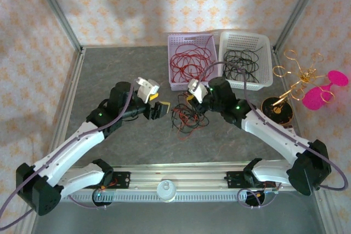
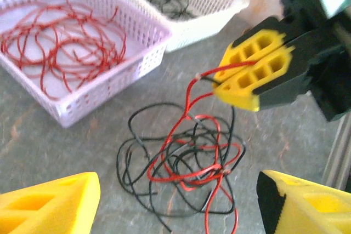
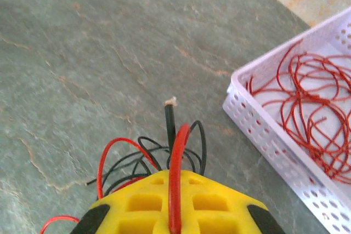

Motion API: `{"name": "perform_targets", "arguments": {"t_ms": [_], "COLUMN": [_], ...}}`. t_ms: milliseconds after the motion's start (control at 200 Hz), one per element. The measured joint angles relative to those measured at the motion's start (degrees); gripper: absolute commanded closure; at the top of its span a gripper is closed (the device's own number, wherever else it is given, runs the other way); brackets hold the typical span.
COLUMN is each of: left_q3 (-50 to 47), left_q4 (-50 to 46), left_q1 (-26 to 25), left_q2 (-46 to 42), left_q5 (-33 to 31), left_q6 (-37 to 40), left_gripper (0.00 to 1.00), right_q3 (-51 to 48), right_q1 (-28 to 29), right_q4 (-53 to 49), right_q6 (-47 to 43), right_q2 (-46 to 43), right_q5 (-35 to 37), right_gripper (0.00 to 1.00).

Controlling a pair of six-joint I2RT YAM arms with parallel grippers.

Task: Untangle the cables

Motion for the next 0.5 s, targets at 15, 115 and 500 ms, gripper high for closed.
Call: {"name": "perform_targets", "arguments": {"t_ms": [15,115,500], "left_q3": [0.0,0.5,0.6], "left_q4": [0.2,0.9,15.1], "left_q1": [0.0,0.0,0.4], "left_q2": [-0.3,-1.0,2.1], "left_q5": [0.3,2.1,8.5], "left_q6": [-0.1,-0.6,-9.3], "left_gripper": [0.26,0.35,0.47], "right_q3": [0.3,1.7,3.9], "right_q1": [0.0,0.0,-5.0], "right_q4": [0.0,0.2,3.1], "right_q6": [0.2,1.2,5.3], "right_q2": [-0.2,-2.0,-4.3], "right_q5": [-0.4,-3.0,-17.4], "right_gripper": [1.00,1.00,1.00]}}
